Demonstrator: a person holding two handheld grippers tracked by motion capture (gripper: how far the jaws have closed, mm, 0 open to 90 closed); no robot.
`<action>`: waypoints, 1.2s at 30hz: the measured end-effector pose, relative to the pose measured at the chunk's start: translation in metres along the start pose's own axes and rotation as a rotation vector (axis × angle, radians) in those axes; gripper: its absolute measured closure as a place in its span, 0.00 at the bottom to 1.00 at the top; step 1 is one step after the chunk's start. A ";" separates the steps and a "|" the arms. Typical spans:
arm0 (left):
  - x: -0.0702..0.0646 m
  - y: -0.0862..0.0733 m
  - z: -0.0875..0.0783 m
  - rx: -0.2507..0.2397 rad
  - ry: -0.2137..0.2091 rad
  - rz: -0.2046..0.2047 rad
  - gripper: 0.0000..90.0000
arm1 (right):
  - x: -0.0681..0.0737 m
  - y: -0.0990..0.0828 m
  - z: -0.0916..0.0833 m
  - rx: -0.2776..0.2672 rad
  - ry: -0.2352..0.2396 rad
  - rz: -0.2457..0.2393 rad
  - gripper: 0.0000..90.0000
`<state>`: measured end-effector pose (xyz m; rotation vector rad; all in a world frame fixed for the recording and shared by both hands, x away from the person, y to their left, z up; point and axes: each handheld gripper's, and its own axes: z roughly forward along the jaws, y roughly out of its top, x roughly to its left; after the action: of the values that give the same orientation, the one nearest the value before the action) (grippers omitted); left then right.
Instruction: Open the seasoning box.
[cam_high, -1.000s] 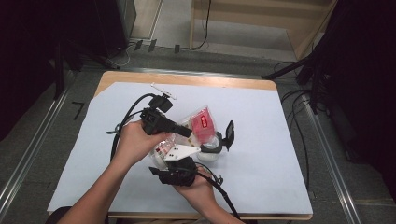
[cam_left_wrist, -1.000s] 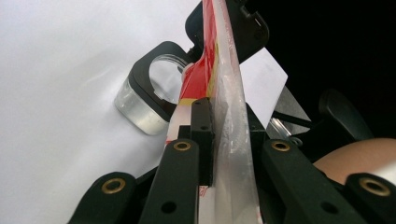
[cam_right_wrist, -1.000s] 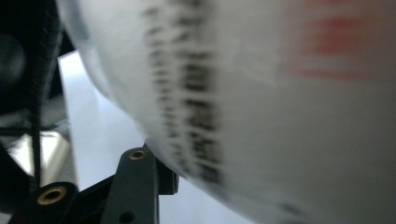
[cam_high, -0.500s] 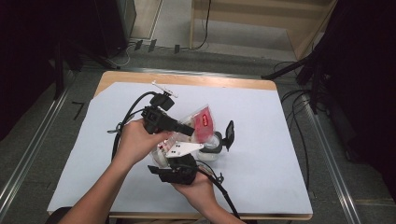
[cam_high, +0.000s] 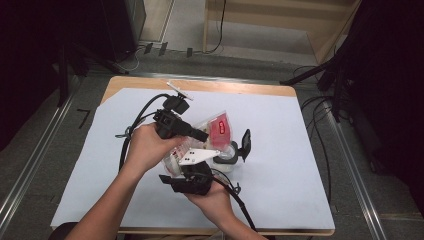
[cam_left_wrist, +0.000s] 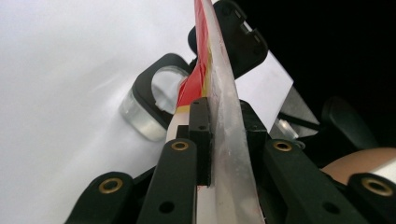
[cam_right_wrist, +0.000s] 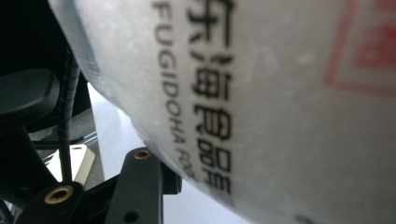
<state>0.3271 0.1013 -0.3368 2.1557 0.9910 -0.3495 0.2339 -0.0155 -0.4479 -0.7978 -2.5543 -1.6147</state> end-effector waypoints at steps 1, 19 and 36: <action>0.000 -0.001 0.001 -0.010 0.001 -0.002 0.89 | 0.000 0.000 0.000 0.002 0.006 0.002 0.68; -0.001 -0.007 -0.003 -0.034 -0.002 0.001 0.89 | -0.001 -0.001 0.001 -0.005 0.013 0.003 0.68; -0.010 -0.005 -0.008 -0.045 0.058 0.061 0.82 | 0.001 0.003 -0.003 -0.026 0.035 0.040 0.71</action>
<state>0.3166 0.1040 -0.3289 2.1606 0.9540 -0.2341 0.2339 -0.0170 -0.4435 -0.8098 -2.4821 -1.6391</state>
